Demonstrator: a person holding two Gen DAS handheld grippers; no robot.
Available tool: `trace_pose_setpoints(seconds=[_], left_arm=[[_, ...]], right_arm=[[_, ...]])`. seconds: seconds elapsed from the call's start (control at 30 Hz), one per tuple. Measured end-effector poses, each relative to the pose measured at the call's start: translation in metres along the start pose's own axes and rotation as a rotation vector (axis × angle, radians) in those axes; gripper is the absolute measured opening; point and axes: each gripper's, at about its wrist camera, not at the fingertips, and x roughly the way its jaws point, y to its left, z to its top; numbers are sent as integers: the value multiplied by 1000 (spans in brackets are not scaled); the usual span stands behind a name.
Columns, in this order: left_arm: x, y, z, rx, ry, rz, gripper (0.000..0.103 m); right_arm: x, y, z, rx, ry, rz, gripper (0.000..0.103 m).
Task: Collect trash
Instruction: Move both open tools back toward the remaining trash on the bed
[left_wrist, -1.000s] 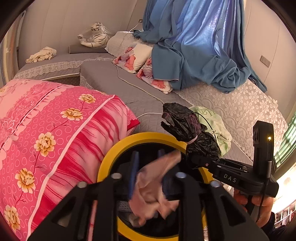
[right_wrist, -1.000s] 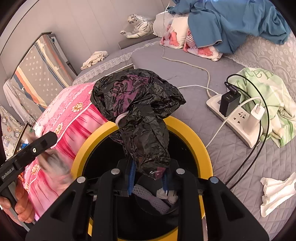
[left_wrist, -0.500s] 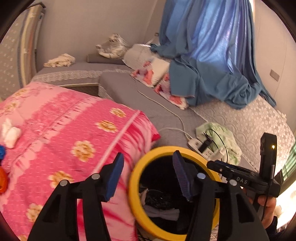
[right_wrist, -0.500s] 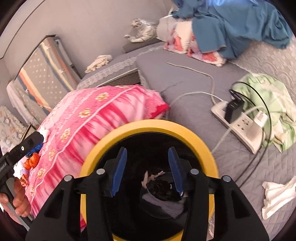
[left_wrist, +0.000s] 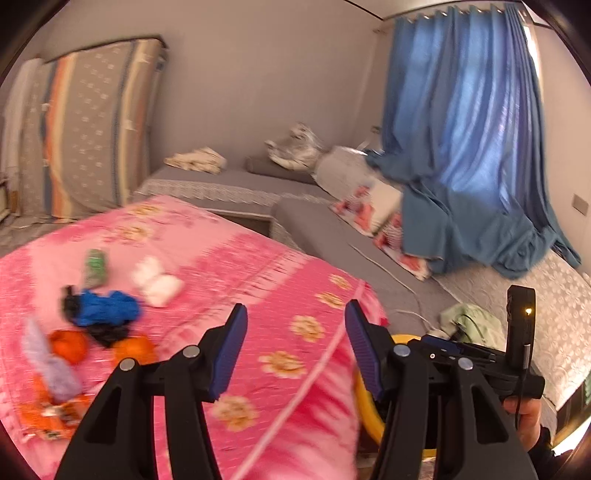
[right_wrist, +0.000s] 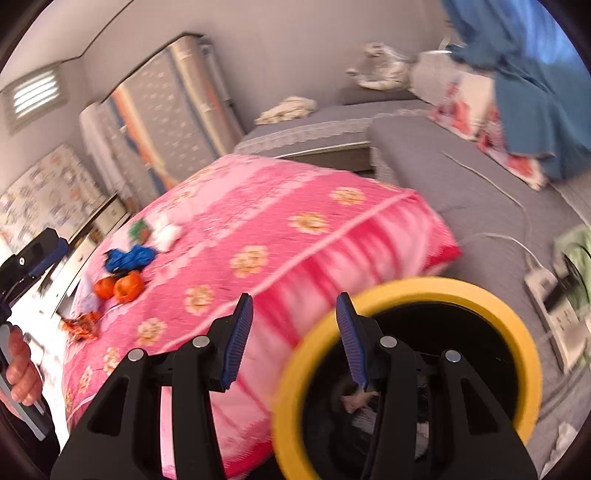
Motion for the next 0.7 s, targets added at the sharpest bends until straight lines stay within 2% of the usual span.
trace_pose_setpoints(seconds=[0.33, 0.7], left_arm=[[-76, 63, -7, -54, -63, 185, 52], [-105, 116, -46, -136, -22, 291, 52]], right_arm=[[21, 75, 11, -138, 23, 111, 44], [50, 136, -2, -261, 100, 203, 44]])
